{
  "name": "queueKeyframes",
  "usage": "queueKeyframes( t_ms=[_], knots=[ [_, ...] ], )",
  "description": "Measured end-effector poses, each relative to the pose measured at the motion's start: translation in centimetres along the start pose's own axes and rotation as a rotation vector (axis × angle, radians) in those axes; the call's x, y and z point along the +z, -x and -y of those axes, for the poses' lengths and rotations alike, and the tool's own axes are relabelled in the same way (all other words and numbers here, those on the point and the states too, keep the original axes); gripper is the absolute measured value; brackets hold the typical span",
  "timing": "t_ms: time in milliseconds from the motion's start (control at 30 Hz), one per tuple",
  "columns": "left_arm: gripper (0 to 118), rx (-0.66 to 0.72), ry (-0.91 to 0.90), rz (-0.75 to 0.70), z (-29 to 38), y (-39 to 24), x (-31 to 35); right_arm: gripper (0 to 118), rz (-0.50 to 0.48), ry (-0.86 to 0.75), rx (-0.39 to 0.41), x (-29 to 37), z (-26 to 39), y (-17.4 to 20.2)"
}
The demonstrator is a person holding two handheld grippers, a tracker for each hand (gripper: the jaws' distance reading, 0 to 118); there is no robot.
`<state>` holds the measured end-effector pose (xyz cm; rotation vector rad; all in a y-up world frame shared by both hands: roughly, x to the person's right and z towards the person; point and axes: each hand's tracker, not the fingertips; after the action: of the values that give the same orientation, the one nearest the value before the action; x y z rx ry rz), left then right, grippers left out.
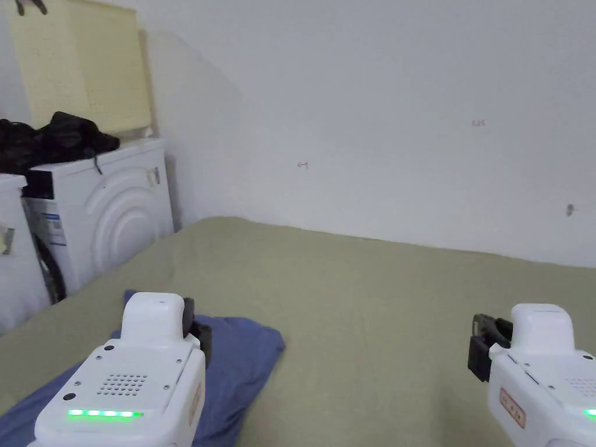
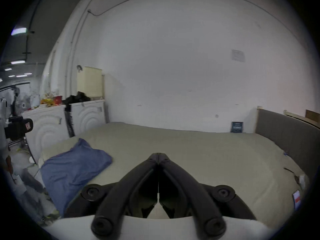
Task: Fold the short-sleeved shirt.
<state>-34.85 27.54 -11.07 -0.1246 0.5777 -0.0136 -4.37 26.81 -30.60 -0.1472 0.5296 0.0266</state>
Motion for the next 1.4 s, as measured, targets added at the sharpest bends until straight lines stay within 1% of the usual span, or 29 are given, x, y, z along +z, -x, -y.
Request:
queueKeyframes(
  t_ms=[67, 200, 300, 433, 533, 600, 667, 767, 867, 900, 967, 1033, 1067, 1100, 1133, 1167, 1200, 1233, 1267, 1300, 1333, 1400],
  knots=[
    [0, 0.006, 0.019, -0.065, 0.6, 2.5, 1.1, 0, -0.084, 0.010, 0.006, -1.3, 0.4, 2.8],
    [0, 0.045, 0.065, -0.178, 2.0, 7.0, 3.1, 0, -0.220, 0.040, 0.022, -3.0, 1.4, 8.0],
    [0, 0.049, 0.116, -0.227, 2.9, 9.3, 3.4, 0, -0.273, 0.066, 0.046, -3.9, 2.3, 10.4],
    [0, 0.049, 0.161, -0.218, 3.3, 11.2, 1.4, 0, -0.289, 0.091, 0.053, -4.8, 3.2, 11.1],
    [0, 0.017, 0.231, -0.142, 1.8, 11.7, -3.1, 0, -0.283, 0.106, 0.063, -5.7, 3.5, 10.4],
    [0, -0.011, 0.297, -0.080, 0.2, 11.8, -7.7, 0, -0.264, 0.118, 0.075, -6.4, 3.6, 9.9],
    [0, -0.046, 0.387, -0.009, -1.3, 11.4, -13.0, 0, -0.248, 0.124, 0.086, -7.4, 3.7, 9.2],
    [0, -0.073, 0.589, 0.145, -2.5, 10.0, -21.7, 0, -0.215, 0.146, 0.091, -9.2, 4.2, 8.5],
    [0, -0.088, 0.799, 0.284, -1.2, 8.1, -29.4, 0, -0.185, 0.180, 0.087, -10.9, 5.1, 7.9],
    [0, -0.108, 0.868, 0.301, -0.1, 7.3, -31.6, 0, -0.179, 0.192, 0.089, -11.4, 5.5, 7.7],
    [0, -0.098, 0.995, 0.308, 2.3, 6.1, -35.3, 0, -0.164, 0.213, 0.085, -12.2, 6.3, 7.3],
    [1, -0.100, 1.073, 0.314, 4.7, 5.3, -37.8, 0, -0.160, 0.238, 0.075, -13.0, 7.1, 6.9],
    [15, -0.097, 1.099, 0.300, 5.9, 5.0, -38.9, 0, -0.161, 0.250, 0.076, -13.3, 7.5, 6.8],
    [54, -0.092, 1.109, 0.304, 6.8, 4.7, -39.8, 0, -0.163, 0.259, 0.075, -13.6, 7.9, 6.6],
    [111, -0.079, 1.106, 0.293, 7.3, 4.7, -40.3, 0, -0.166, 0.266, 0.078, -13.7, 8.1, 6.7],
    [118, -0.058, 1.131, 0.294, 8.3, 4.6, -40.6, 0, -0.166, 0.273, 0.083, -13.9, 8.5, 6.6],
    [113, -0.036, 1.161, 0.292, 9.0, 4.5, -40.8, 0, -0.166, 0.279, 0.086, -14.1, 8.7, 6.5],
    [111, 0.004, 1.127, 0.280, 9.0, 4.8, -40.4, 0, -0.170, 0.283, 0.088, -14.2, 8.9, 6.3],
    [111, 0.049, 1.145, 0.331, 9.4, 4.9, -41.0, 0, -0.172, 0.287, 0.087, -14.3, 9.1, 6.2],
    [106, 0.071, 1.161, 0.316, 10.5, 5.3, -41.0, 0, -0.171, 0.292, 0.080, -14.3, 9.3, 6.1],
    [104, 0.066, 1.173, 0.305, 10.9, 5.3, -40.9, 0, -0.171, 0.297, 0.074, -14.4, 9.5, 6.0],
    [102, 0.075, 1.215, 0.333, 12.1, 5.4, -40.7, 0, -0.166, 0.307, 0.059, -14.5, 9.9, 5.7]
  ],
)
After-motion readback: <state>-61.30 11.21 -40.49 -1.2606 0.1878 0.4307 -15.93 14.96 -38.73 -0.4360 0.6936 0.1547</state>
